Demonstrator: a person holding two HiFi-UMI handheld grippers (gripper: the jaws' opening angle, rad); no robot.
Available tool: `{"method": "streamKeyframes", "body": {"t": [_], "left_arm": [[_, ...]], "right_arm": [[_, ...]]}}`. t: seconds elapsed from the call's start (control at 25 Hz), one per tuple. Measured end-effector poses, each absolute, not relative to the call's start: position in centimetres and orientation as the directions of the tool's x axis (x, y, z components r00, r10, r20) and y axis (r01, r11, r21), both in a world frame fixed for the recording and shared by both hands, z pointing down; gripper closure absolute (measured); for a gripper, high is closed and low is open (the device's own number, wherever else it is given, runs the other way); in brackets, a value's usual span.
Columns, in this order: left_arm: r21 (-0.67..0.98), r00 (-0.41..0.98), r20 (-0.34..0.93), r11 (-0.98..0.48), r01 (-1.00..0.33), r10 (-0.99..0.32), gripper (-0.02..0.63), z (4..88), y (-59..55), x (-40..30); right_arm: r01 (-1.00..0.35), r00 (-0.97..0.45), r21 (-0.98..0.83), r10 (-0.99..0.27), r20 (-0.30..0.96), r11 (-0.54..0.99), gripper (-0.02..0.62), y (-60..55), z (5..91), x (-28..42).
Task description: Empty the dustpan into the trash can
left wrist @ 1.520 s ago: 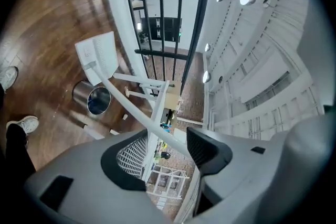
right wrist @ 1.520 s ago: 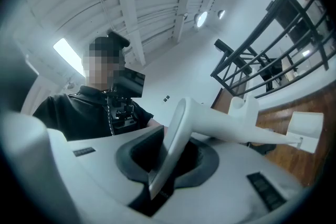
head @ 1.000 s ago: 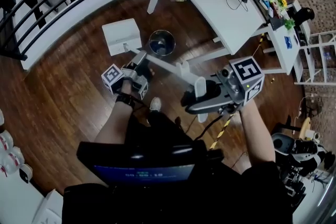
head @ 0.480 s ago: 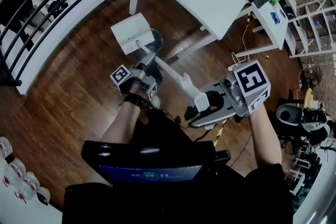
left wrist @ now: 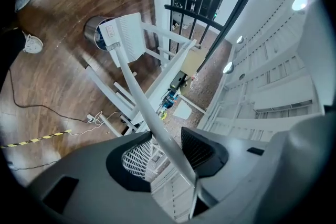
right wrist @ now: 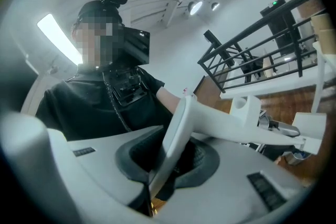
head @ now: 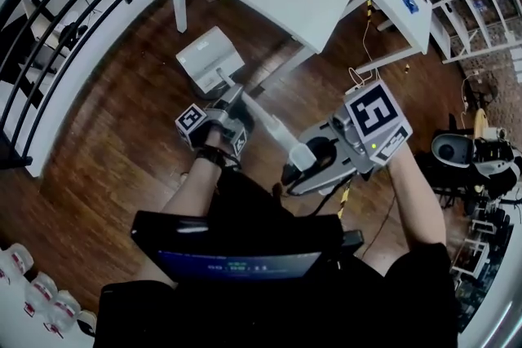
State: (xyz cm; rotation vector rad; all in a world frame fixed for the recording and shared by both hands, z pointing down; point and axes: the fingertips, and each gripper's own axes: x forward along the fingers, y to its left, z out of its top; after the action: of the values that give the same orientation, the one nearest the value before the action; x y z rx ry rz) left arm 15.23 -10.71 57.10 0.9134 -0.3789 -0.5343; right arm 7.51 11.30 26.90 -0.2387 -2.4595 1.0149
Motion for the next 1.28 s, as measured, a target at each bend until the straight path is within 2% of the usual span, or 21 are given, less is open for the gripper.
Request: {"method": "streamKeyframes", "body": {"t": [0.32,0.68,1.28], "left_arm": [[0.813,0.777,0.118,0.51,0.283,-0.618,0.433,58.9,-12.4,20.8],[0.781,0.733,0.122,0.52,0.346,-0.67,0.434,60.2,-14.0,24.8],[0.712,0.739,0.129,0.58,0.395,-0.661,0.434,61.5,-16.0,25.1]], "right_arm": [[0.034,-0.845,-0.718,0.403,0.35,0.695,0.529,9.4,27.9,14.3],[0.065,-0.778,-0.744,0.5,0.38,0.665,0.529,7.9,29.1,17.9],[0.013,-0.654,-0.799,0.61,0.447,0.601,0.529,4.3,30.1,15.8]]}}
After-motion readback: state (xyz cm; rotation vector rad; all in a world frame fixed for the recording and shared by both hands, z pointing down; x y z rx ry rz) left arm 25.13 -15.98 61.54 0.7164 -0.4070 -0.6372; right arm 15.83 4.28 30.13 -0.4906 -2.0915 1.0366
